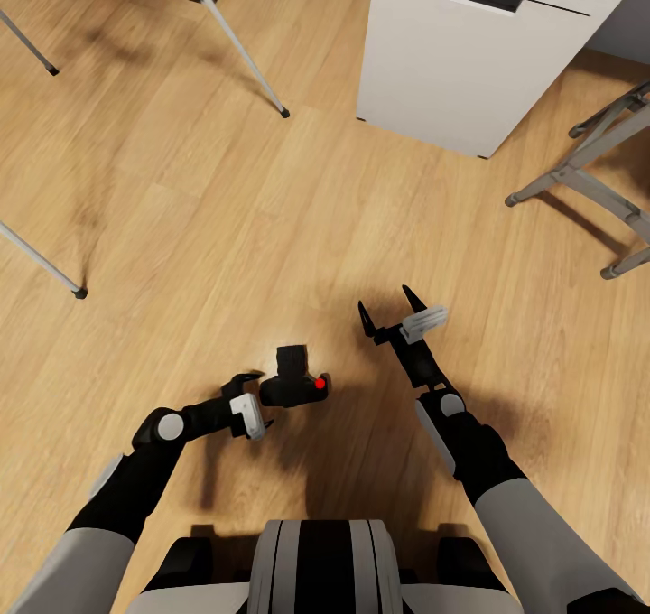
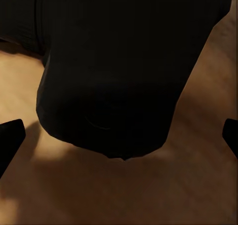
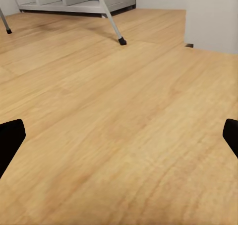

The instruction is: Attach the digital camera to the camera tripod in the bedroom.

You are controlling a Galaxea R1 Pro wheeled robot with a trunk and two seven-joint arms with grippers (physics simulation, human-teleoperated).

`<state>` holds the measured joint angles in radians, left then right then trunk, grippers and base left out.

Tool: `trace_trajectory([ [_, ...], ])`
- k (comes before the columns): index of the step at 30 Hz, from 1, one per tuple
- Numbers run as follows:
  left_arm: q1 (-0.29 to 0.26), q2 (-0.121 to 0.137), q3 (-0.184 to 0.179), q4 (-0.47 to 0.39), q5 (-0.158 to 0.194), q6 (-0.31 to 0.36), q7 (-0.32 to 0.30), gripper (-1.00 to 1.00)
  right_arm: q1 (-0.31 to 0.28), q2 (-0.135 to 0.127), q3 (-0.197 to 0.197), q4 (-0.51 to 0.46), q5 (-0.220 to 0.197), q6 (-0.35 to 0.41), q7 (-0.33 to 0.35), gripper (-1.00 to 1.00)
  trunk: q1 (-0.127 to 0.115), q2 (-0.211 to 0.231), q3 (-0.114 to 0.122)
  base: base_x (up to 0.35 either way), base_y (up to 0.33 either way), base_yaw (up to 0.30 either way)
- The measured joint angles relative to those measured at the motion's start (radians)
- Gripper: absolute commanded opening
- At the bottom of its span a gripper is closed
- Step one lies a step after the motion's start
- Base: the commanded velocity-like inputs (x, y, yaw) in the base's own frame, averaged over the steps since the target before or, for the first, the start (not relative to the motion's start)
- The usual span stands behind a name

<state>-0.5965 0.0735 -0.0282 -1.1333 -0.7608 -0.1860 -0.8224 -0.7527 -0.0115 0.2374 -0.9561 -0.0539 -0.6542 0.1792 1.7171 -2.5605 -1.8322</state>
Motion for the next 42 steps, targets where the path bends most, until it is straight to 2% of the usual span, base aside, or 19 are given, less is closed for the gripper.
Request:
trace_trajectory([
  [12,0.0,-0.002,0.0,0.001,0.0,0.005,0.0,1.0,0.0,0.0,0.0,0.0,0.0,0.0,0.0,1.0,0.0,0.0,0.0,0.0,0.0,0.0],
  [35,-0.009,-0.021,0.0,0.002,0.001,0.012,0.001,1.0,0.0,0.0,-0.001,0.0,0.0,-0.001,0.0,1.0,0.0,0.0,0.0,0.0,0.0,0.0],
  [42,-0.014,-0.034,0.0,0.003,0.0,0.012,0.031,1.0,0.0,0.0,-0.001,0.0,0.0,-0.001,0.0,1.0,0.0,0.0,0.0,0.0,0.0,0.0],
])
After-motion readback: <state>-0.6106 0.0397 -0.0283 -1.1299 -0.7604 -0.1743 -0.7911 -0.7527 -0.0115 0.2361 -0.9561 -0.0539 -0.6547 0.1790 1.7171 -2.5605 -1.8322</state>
